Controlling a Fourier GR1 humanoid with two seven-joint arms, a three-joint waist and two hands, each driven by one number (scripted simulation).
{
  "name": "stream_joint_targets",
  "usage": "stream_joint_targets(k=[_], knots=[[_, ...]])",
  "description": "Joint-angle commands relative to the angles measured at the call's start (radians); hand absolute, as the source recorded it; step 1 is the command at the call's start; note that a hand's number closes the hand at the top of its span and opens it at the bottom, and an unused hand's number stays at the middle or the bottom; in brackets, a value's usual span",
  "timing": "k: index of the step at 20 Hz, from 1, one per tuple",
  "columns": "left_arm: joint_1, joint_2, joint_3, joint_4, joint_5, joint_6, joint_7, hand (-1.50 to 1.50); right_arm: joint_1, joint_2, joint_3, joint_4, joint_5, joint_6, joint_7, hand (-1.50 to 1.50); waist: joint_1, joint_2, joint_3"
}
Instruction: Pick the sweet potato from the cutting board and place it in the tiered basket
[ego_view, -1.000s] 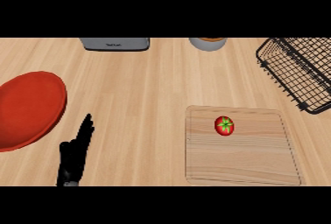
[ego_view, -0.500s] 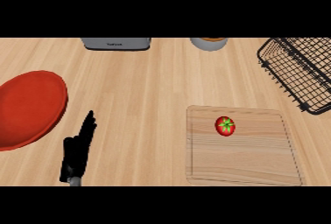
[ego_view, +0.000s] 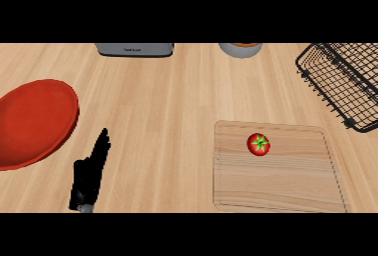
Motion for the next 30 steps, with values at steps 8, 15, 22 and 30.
stream_joint_targets(k=[8, 15, 22, 30], knots=[[0.022, -0.006, 0.005, 0.013, -0.008, -0.029, -0.047, 0.00, -0.106, 0.045, -0.105, 0.339, -0.054, -0.224, -0.134, 1.50, 0.006, 0.003, 0.001], [-0.026, -0.001, 0.019, -0.013, 0.000, -0.030, 0.024, 0.00, -0.095, 0.050, -0.304, 0.370, -0.277, -0.281, -0.322, -1.50, 0.006, 0.006, 0.003], [0.012, 0.001, 0.019, -0.053, -0.006, -0.022, 0.044, 0.00, -0.065, 0.077, -0.402, 0.321, -0.389, -0.437, -0.540, -1.50, 0.001, 0.000, 0.002], [0.048, 0.002, 0.039, -0.026, -0.008, -0.020, -0.006, 0.00, -0.024, -0.091, -0.434, 0.245, -0.352, -0.609, -0.348, -1.50, -0.032, -0.012, -0.002]])
